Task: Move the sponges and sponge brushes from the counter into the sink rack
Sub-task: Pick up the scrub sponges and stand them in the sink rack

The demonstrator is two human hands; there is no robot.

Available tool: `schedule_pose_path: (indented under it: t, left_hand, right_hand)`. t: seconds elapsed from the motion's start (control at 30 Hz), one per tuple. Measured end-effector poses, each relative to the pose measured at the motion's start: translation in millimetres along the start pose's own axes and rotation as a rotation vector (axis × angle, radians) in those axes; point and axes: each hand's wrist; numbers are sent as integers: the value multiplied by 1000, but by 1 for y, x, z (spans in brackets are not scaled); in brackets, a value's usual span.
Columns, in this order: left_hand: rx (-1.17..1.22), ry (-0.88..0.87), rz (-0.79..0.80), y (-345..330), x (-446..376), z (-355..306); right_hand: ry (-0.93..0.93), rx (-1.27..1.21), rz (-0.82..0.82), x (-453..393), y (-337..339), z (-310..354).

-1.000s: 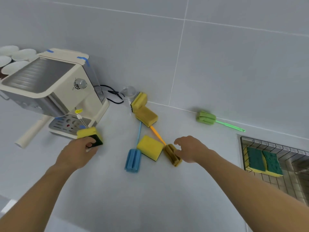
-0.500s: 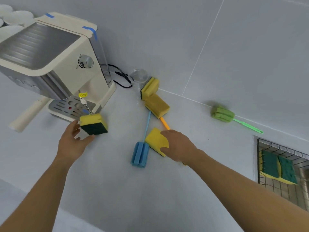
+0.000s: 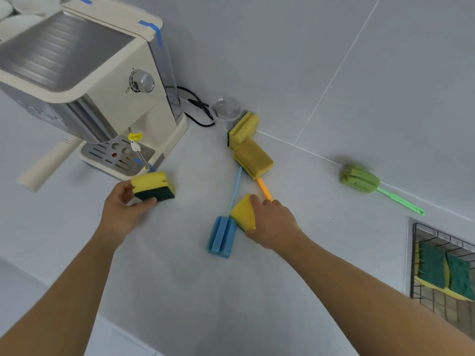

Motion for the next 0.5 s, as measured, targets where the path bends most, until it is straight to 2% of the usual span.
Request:
schedule_pose_path:
  t: [0.23,0.5]
  left_hand:
    - [12,-19,28,3,8,4]
    - [47,-52,29,-2,59,2]
  right_hand:
    - [-47,-131,-56,4,5,-3]
    - [-100,-611,-147,29,18,-13]
Point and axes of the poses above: each hand's wrist, its own x-axis away from the middle knuckle, its own y-axis out of the back of the hand, z = x × y, and after that the axes turned 2 degrees about -x, right-handed
